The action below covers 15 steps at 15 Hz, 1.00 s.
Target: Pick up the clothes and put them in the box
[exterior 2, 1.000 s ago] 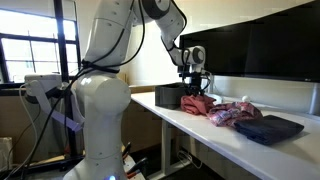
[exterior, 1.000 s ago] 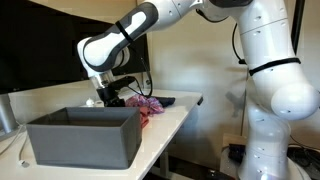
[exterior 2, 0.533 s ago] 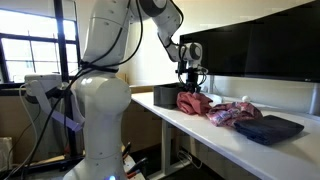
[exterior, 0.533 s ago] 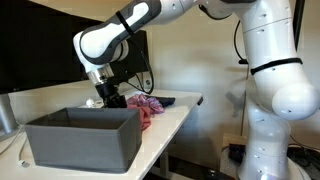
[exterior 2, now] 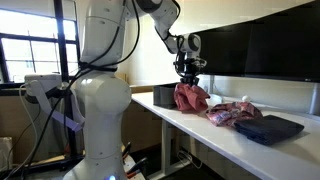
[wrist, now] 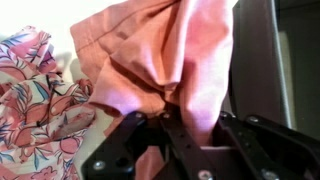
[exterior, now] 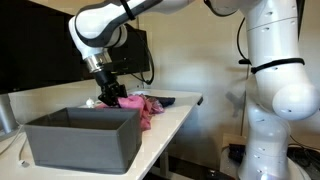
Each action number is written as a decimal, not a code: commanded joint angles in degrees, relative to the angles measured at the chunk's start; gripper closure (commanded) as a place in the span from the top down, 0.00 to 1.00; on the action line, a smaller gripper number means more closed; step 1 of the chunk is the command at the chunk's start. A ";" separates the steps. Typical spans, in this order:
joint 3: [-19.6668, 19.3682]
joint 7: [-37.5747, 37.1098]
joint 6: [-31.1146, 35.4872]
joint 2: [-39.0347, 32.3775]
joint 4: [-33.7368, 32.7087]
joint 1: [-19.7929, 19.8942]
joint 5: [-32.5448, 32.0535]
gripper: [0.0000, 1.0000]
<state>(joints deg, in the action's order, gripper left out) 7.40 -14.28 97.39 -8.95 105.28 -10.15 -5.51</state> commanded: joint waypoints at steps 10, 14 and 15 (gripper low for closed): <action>1.01 -6.71 -9.18 1.31 -14.87 -1.18 2.39 0.06; 1.49 -7.47 -10.83 -0.93 -22.22 -2.26 1.53 0.06; 1.69 -7.40 -11.08 -1.69 -23.92 -2.66 1.31 0.06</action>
<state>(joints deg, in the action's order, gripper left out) 8.41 -19.92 89.17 -8.05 87.57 -11.80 -3.72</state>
